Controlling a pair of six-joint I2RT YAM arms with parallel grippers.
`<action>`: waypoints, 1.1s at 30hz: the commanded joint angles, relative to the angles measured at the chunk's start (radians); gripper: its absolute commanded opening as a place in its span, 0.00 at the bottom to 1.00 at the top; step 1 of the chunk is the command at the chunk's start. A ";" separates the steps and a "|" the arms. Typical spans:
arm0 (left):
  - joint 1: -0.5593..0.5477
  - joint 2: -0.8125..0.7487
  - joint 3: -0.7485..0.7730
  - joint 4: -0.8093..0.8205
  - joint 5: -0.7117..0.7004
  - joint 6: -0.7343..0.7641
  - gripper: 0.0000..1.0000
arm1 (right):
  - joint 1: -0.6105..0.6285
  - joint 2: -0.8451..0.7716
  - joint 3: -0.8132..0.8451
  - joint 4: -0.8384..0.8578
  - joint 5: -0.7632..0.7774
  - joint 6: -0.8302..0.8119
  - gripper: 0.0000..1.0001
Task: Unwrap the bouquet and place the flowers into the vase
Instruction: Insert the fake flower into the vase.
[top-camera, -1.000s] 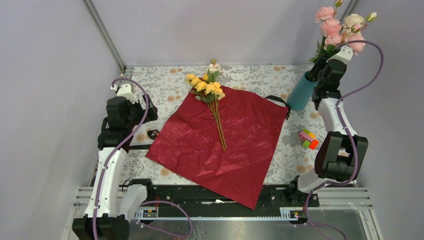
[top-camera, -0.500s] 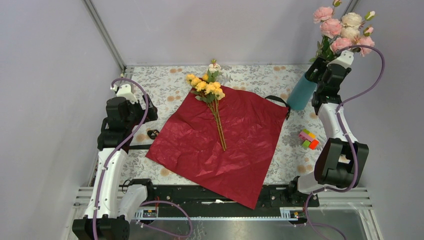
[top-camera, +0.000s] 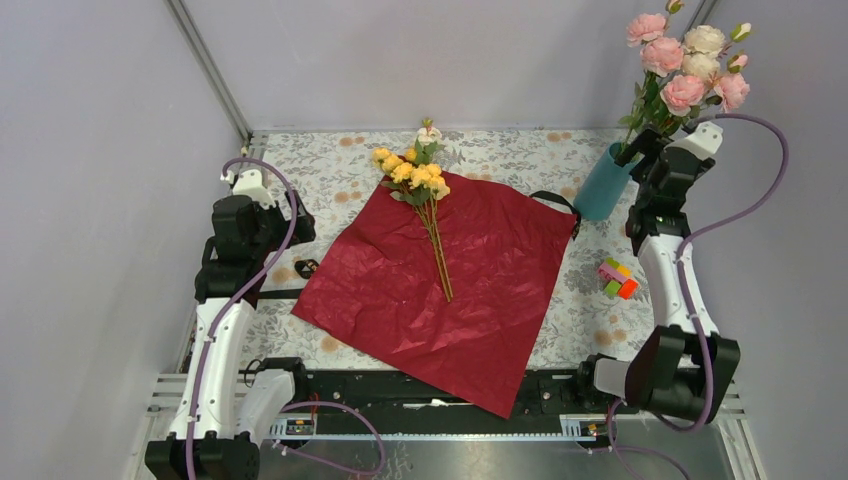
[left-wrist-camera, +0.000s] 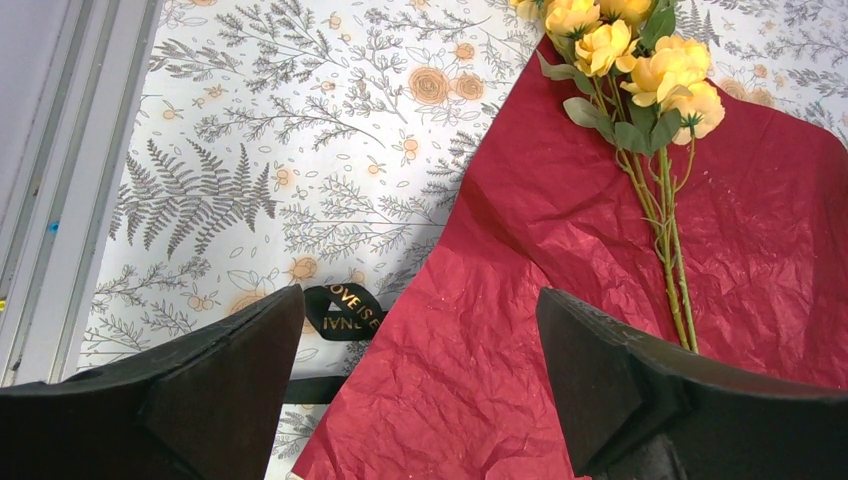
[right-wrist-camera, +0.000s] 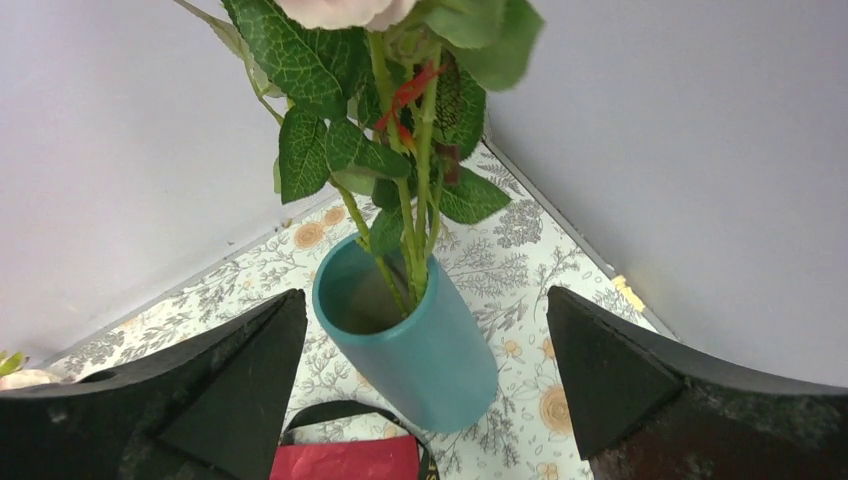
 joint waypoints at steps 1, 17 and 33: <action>-0.002 -0.025 -0.005 0.037 -0.011 0.003 0.94 | -0.003 -0.124 -0.022 -0.088 0.041 0.080 0.95; -0.236 -0.048 -0.116 0.110 0.061 -0.317 0.90 | 0.019 -0.259 -0.062 -0.503 -0.408 0.300 0.86; -0.798 0.341 -0.270 0.604 -0.034 -0.707 0.82 | 0.286 -0.369 -0.236 -0.540 -0.384 0.342 0.81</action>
